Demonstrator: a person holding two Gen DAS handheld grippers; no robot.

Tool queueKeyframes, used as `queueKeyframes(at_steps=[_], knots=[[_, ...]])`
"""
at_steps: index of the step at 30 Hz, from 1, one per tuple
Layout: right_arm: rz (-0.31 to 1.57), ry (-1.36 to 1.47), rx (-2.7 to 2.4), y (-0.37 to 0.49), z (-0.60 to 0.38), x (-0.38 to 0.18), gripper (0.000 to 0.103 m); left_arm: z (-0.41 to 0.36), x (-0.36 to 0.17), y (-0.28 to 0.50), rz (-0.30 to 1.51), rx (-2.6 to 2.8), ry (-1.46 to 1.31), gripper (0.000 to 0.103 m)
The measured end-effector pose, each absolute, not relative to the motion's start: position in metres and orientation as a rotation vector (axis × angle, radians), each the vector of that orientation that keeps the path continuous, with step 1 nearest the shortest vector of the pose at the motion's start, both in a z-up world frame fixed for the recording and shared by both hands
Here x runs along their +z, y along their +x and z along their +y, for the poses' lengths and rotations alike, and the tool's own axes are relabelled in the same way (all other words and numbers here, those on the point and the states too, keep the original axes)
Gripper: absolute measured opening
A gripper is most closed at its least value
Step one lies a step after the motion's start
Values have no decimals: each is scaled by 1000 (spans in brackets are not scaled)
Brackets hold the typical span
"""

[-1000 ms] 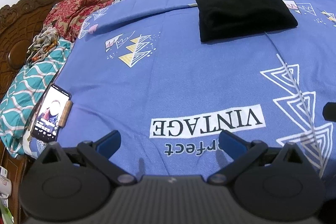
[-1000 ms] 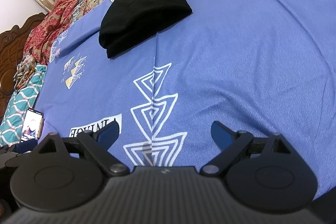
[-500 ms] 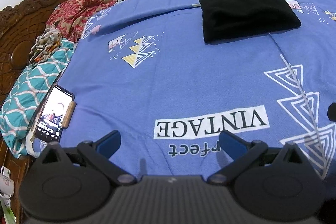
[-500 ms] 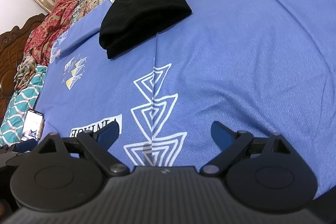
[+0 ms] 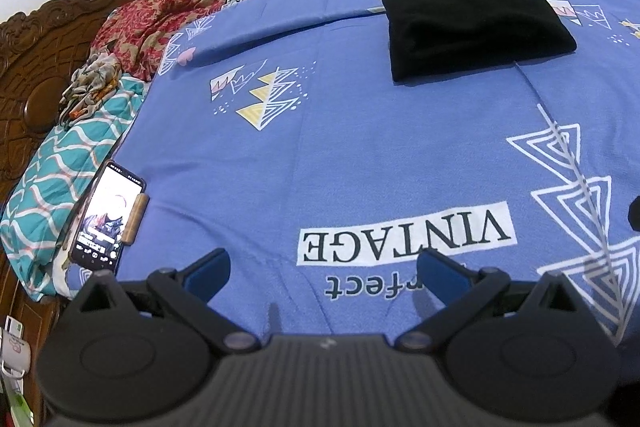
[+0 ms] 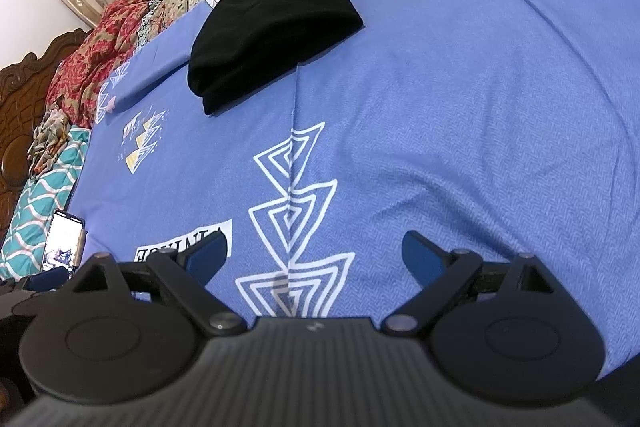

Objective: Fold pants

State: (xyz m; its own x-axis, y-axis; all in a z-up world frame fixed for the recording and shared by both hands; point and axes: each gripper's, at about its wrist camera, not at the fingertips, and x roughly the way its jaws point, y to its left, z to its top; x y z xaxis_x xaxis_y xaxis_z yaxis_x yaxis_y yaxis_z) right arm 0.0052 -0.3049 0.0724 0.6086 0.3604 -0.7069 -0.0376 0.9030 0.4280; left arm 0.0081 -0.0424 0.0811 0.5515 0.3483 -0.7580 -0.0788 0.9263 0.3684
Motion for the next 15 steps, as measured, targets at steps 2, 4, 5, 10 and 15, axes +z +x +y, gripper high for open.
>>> queueKeyframes(at_steps=[2,4,5,10,15], knots=[[892,394,237,5,-305,72,96,-43,81,8,957,259,308,103],[892,394,237,5,-305,72,96,-43,81,8,957,258,308,103],[892,394,237,5,-305,72,96,-43,81,8,956,258,309,103],[892,396,237,6,-306,73,96,-44,83,9,956,259,313,103],[893,395,237,7,-307,73,96,-45,83,9,955,260,313,103]])
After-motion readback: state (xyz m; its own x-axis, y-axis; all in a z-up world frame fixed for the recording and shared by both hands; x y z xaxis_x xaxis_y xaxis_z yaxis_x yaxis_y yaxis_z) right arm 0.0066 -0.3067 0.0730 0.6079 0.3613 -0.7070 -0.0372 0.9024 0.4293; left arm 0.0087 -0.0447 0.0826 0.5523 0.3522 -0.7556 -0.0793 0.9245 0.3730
